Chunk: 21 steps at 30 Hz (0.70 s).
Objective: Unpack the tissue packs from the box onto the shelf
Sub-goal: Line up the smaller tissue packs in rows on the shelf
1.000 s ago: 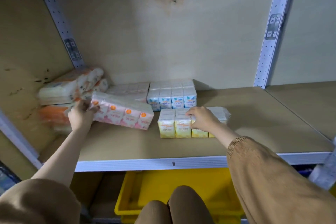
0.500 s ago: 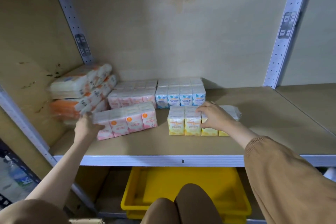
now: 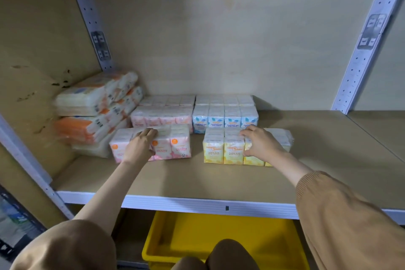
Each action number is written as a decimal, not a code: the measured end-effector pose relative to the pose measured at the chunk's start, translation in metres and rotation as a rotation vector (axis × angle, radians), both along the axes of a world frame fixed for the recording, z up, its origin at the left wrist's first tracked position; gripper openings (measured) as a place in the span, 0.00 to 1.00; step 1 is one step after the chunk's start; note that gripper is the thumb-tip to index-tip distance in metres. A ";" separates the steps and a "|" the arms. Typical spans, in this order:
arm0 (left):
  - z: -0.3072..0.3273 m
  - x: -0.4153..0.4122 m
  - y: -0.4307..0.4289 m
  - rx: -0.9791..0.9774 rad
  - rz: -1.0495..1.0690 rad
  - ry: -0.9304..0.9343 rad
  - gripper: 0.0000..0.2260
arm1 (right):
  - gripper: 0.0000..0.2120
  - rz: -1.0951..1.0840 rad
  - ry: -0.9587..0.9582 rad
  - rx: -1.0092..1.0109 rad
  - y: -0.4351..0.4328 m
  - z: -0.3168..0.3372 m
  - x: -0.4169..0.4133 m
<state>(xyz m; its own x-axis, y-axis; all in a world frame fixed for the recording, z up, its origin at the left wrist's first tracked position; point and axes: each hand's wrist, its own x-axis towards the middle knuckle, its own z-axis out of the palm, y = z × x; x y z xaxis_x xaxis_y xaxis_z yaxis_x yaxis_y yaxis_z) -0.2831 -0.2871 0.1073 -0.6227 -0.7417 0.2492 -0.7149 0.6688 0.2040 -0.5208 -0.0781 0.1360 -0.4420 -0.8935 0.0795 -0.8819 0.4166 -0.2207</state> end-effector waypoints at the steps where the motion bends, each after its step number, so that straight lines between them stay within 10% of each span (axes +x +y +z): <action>1: 0.000 -0.001 -0.005 -0.003 -0.010 0.011 0.26 | 0.31 0.003 -0.004 -0.004 -0.006 -0.001 -0.001; 21: -0.004 -0.017 -0.046 -0.006 -0.064 0.077 0.27 | 0.28 -0.010 0.038 -0.050 -0.084 -0.012 0.005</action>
<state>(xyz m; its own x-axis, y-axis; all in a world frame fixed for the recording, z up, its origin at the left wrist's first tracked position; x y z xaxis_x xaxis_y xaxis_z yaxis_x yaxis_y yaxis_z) -0.3004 -0.3330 0.1032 -0.6474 -0.6997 0.3023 -0.6531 0.7137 0.2531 -0.5156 -0.1621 0.1236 -0.4464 -0.8837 0.1409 -0.8860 0.4144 -0.2081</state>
